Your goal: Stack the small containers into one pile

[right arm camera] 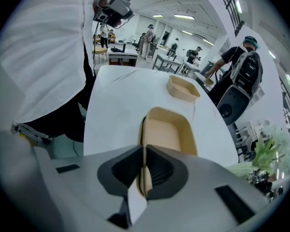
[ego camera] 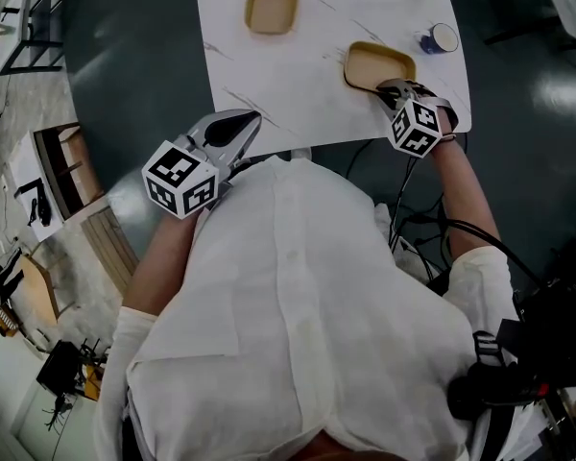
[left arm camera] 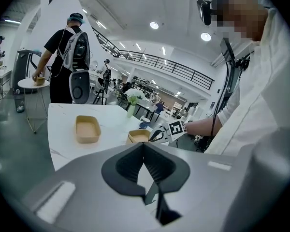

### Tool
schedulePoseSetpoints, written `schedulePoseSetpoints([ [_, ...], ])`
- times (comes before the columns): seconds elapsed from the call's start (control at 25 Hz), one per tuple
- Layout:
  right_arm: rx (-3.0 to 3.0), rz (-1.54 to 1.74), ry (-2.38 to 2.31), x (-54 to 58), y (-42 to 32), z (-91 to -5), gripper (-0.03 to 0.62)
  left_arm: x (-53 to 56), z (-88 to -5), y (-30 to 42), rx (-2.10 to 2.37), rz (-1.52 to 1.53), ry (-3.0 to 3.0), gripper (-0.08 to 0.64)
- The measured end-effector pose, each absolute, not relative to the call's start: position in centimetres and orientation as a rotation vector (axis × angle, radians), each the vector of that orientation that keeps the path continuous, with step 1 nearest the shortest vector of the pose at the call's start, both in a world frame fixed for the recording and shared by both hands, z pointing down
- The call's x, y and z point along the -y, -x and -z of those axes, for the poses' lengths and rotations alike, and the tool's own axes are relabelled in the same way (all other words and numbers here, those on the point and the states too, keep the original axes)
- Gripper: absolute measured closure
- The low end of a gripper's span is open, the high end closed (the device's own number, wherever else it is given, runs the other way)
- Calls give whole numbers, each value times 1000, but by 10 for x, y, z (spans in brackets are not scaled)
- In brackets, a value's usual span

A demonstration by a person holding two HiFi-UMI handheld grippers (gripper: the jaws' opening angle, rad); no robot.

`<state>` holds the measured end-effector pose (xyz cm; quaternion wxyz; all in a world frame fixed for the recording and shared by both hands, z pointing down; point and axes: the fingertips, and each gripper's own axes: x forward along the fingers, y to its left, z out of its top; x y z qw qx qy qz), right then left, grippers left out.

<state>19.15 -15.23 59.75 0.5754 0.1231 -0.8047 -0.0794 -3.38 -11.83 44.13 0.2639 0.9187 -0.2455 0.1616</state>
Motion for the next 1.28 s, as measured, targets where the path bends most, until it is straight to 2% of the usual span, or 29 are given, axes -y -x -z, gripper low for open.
schedulePoseSetpoints([
  [0.16,1902,148,-279,151,-190,-601,564,120,-441,35,670,-439,-2479,552],
  [0.28,1899,139,-279,151,-189,-601,517,120,-441,36,668,-439,-2480,552],
  [0.64,1936,85,-366,156,-160,-573,509,124,-441,57,655,-410,-2494,552],
  [0.92,2072,-77,-562,184,-79,-529,511,125,-435,95,650,-374,-2500,552],
  [1.28,2191,-378,-796,268,30,-523,511,135,-437,159,724,-356,-2493,552],
])
